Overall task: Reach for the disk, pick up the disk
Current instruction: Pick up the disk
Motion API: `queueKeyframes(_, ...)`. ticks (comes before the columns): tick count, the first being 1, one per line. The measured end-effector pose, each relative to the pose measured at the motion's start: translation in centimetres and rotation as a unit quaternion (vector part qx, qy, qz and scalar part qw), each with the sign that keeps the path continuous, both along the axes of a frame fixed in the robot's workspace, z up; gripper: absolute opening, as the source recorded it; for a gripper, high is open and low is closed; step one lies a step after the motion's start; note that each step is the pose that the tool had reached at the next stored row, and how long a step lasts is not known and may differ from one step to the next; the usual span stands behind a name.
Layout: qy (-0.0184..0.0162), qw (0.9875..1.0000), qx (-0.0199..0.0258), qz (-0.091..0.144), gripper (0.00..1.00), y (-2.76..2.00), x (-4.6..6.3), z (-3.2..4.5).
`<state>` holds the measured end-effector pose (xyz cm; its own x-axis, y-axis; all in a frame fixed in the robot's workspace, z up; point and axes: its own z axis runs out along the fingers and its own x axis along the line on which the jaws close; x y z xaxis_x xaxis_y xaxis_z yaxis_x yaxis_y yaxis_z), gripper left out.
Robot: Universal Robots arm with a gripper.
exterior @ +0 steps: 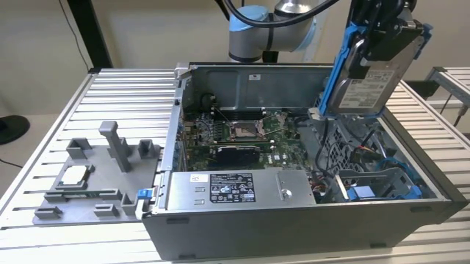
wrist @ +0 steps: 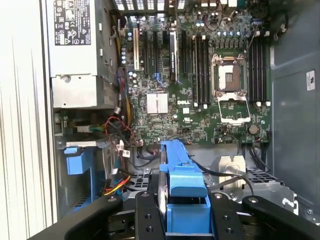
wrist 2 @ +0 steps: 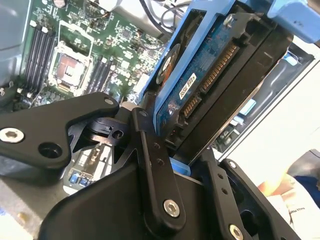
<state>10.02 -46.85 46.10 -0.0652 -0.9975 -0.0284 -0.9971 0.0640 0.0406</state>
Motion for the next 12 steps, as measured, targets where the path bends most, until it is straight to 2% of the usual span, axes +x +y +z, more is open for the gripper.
queueKeyframes(6, 0.0, 1.0, 0.0001, 0.0, 0.0, -2.02, 0.0, -0.02)
queueKeyframes(12, 0.0, 1.0, 0.0, 0.0, 0.0, -3.51, 0.0, -0.02)
